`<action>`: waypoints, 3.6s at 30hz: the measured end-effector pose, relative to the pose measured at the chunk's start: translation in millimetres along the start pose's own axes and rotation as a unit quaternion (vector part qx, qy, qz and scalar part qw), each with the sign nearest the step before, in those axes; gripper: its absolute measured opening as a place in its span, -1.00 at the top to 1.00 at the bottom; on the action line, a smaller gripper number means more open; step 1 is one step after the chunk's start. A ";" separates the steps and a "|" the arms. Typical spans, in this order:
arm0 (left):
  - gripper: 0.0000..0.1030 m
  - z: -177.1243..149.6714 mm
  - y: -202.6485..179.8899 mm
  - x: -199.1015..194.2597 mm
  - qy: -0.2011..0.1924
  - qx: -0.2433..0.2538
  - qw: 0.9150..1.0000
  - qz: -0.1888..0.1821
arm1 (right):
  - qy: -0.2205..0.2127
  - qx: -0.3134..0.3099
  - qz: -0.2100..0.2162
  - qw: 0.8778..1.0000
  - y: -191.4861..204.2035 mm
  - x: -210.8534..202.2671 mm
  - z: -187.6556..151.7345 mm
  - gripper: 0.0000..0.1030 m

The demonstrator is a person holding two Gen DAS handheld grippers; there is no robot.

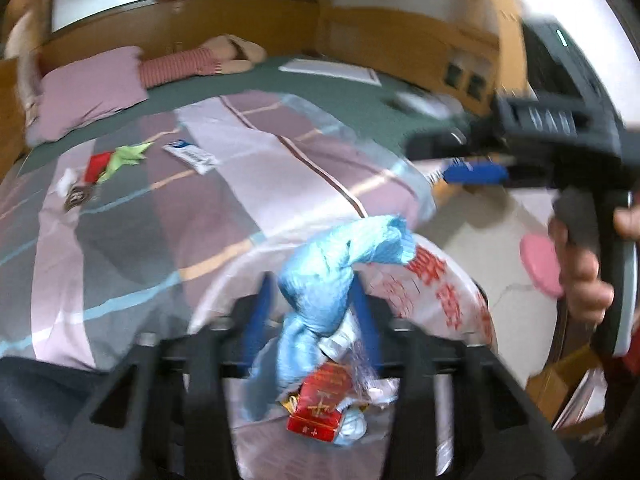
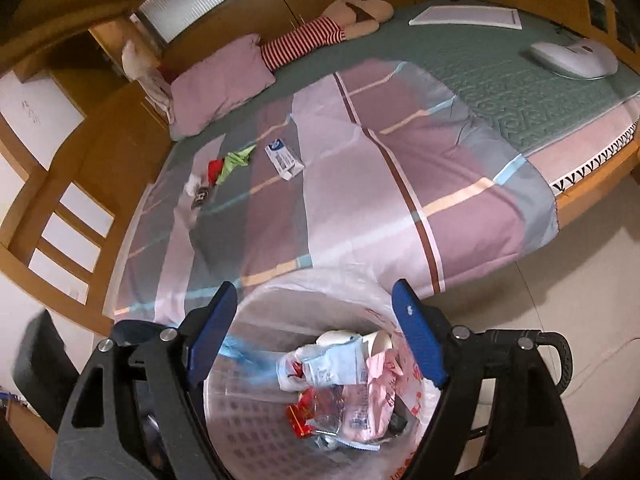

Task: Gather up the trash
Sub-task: 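Carry the cloth and clear bag over the wastebasket and open both grippers, then move both grippers back toward the remaining trash on the bed, then grasp the green paper with the right gripper while the left grasps the red packet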

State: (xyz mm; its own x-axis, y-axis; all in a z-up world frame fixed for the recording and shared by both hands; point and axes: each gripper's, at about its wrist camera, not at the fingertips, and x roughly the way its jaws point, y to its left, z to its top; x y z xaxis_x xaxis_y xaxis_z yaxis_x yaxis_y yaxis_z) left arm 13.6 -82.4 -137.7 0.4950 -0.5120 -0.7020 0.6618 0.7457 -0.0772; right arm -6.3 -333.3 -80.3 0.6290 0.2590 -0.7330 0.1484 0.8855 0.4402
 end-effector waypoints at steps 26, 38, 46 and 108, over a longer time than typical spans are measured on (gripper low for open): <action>-0.80 -2.6 25.3 -2.5 -0.003 -0.046 0.998 0.051 | 0.010 -0.024 -0.006 1.000 22.5 21.0 -4.8 -0.62; -0.81 -5.4 38.8 -2.4 -0.001 -0.074 0.996 0.056 | 0.020 -0.024 -0.009 0.999 26.9 31.9 -4.8 -0.62; -0.81 -6.5 56.4 -8.4 -0.016 -0.106 0.991 0.079 | 0.020 -0.025 -0.004 0.999 36.5 40.9 0.5 -0.62; -0.78 -67.8 375.9 23.3 -0.029 -0.665 0.699 0.262 | 0.154 -0.190 0.054 0.968 244.1 352.8 131.4 -0.62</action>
State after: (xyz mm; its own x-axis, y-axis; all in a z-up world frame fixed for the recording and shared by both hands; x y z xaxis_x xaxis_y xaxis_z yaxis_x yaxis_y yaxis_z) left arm 235.7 214.9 -231.1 0.5206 -0.0077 -0.8538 -0.7083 0.5546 -0.4368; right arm 352.1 -76.4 -163.2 0.3600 0.4089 -0.8386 -0.2340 0.9097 0.3432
